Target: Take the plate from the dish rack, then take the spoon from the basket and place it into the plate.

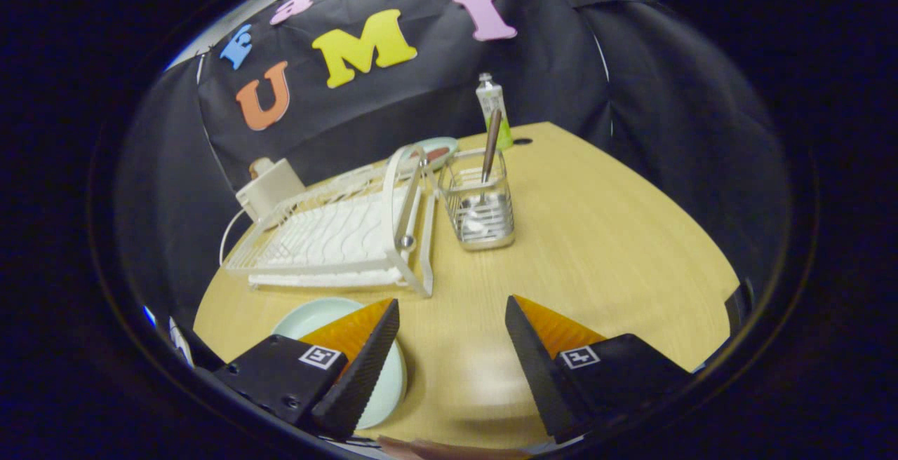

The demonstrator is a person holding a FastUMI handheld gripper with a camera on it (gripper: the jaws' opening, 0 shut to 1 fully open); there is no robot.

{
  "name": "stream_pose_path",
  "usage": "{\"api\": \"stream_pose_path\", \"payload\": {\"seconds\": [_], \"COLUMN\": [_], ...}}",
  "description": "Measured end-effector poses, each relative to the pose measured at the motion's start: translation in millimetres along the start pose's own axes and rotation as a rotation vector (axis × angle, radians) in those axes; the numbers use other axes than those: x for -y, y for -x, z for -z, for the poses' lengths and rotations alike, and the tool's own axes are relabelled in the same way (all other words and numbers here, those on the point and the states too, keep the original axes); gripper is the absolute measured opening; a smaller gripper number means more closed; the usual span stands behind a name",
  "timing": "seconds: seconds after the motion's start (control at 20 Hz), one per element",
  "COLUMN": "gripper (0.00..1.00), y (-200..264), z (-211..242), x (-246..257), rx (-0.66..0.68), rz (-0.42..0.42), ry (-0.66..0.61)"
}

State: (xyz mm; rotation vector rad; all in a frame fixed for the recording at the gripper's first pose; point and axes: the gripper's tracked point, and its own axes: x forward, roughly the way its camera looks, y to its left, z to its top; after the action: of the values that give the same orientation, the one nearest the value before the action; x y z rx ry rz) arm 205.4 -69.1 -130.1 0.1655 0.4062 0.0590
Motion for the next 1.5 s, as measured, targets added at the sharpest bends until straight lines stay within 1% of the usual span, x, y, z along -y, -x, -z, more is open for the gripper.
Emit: {"api": "stream_pose_path", "payload": {"seconds": [0.05,0.1,0.2,0.35,0.5,0.55,0.75,0.85,0.9,1.05,1.1,1.15,1.25,1.3,1.4,1.45,1.5], "gripper": [0.98,0.99,0.99,1.00,1.00,1.00,1.00,1.00,1.00,0.99,0.98,0.94,0.76,0.67,0.54,0.37,0.20], "y": [-2.4,-5.7,-16.5,-41.1,-71.1,-81.7,-122.3,-138.6,-144.7,-158.6,-161.7,-164.2,-165.8,-164.0,-162.1,-159.1,-150.8], "z": [-17.8,-30.6,-49.1,-80.1,-105.2,-112.3,-122.5,-131.2,-135.3,-133.4,-137.1,-137.2,-136.3,-136.5,-139.0,-139.0,-141.3], "x": [3.1,7.2,6.8,5.2,20.8,24.2,26.9,30.2,30.9,23.1,25.6,25.0,18.1,19.3,19.4,15.8,7.4], "rx": [0.065,0.103,0.148,0.202,0.222,0.217,0.141,0.126,0.122,0.070,0.076,0.067,0.051,0.051,0.057,0.071,0.086], "rz": [0.008,0.021,0.023,0.010,0.070,0.083,0.049,0.059,0.063,0.026,0.044,0.043,0.015,0.023,0.052,0.052,0.028], "ry": [0.051,0.104,0.183,0.199,0.205,0.210,0.134,0.123,0.127,0.113,0.105,0.087,0.068,0.080,0.078,0.069,0.061]}}
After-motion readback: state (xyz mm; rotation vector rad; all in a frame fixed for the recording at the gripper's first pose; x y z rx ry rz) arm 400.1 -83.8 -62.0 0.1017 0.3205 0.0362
